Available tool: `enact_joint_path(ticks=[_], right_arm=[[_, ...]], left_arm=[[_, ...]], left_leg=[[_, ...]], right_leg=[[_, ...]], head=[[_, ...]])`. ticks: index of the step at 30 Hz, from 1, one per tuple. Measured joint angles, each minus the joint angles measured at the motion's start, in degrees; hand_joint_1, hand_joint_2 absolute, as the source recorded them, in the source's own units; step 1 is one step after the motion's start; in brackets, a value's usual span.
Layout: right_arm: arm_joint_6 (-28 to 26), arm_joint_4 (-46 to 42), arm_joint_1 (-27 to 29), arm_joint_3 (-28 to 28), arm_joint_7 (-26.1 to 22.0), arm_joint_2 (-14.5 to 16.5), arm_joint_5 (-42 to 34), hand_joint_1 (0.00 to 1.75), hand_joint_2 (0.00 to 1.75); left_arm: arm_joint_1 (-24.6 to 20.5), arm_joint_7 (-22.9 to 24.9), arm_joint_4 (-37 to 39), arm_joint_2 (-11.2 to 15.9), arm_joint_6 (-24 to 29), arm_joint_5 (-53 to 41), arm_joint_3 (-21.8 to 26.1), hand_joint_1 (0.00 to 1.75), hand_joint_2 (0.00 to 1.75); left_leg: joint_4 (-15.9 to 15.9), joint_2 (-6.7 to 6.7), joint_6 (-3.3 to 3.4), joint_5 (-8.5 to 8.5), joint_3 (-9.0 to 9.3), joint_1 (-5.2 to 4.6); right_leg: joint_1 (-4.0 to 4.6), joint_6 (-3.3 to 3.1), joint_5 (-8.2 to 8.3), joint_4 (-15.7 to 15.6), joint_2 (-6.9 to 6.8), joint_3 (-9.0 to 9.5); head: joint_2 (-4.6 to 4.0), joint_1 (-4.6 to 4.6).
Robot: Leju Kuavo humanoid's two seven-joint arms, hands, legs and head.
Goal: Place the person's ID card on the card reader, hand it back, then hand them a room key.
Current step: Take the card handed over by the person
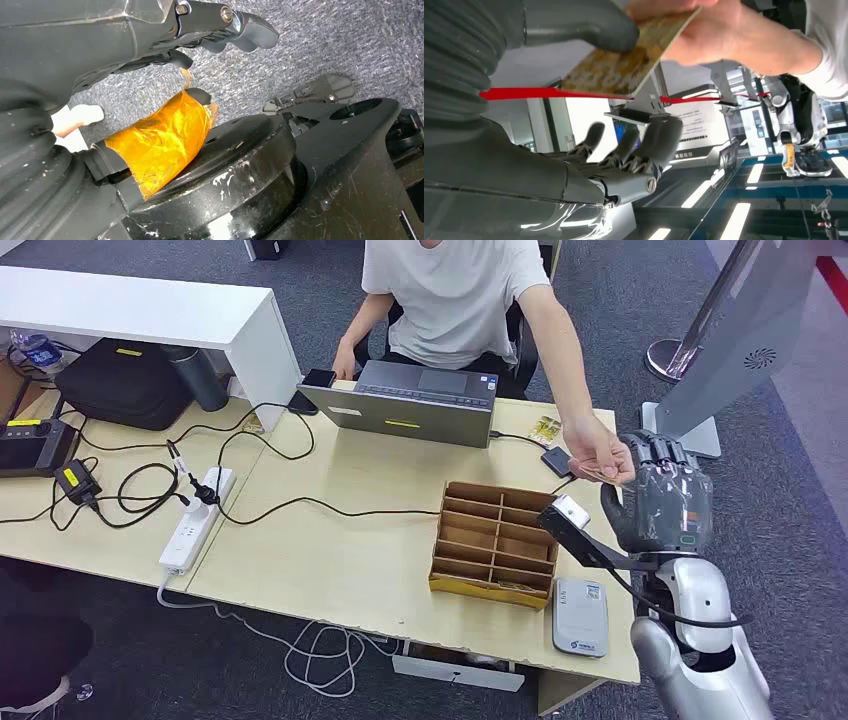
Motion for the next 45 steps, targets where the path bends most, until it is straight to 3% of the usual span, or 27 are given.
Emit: enact_joint_path(ticks=[24, 31, 45], right_arm=[[-1.2, -0.7, 0.5, 0.8, -0.4, -0.1, -1.1, 1.75, 1.75], [-6.3, -7.0, 10.0, -3.3, -3.4, -2.4, -4.2, 1.75, 1.75], [-8.1, -8.1, 15.8, -7.1, -5.7, -3.2, -3.1, 1.75, 1.75]], left_arm=[[-0.1, -0.7, 0.0, 0.0, -0.6, 0.0, 0.0, 0.0, 1.75], [0.1, 0.0, 0.0, -0.1, 0.6, 0.8, 0.0, 0.0, 1.75], [0.1, 0.8, 0.0, -0.1, 0.9, 1.0, 0.0, 0.0, 1.75]], left_leg=[[0.0, -0.03, 0.0, 0.0, 0.0, -0.01], [0.0, -0.02, 0.01, -0.04, -0.02, -0.01], [0.0, -0.02, 0.01, -0.04, -0.03, -0.01]], right_leg=[[-0.01, 0.0, 0.0, 0.0, -0.03, -0.03], [-0.01, 0.0, -0.01, 0.0, -0.02, -0.05], [0.0, 0.0, -0.01, 0.0, -0.03, -0.06]], head=[[0.0, 0.0], [0.0, 0.0], [0.0, 0.0]])
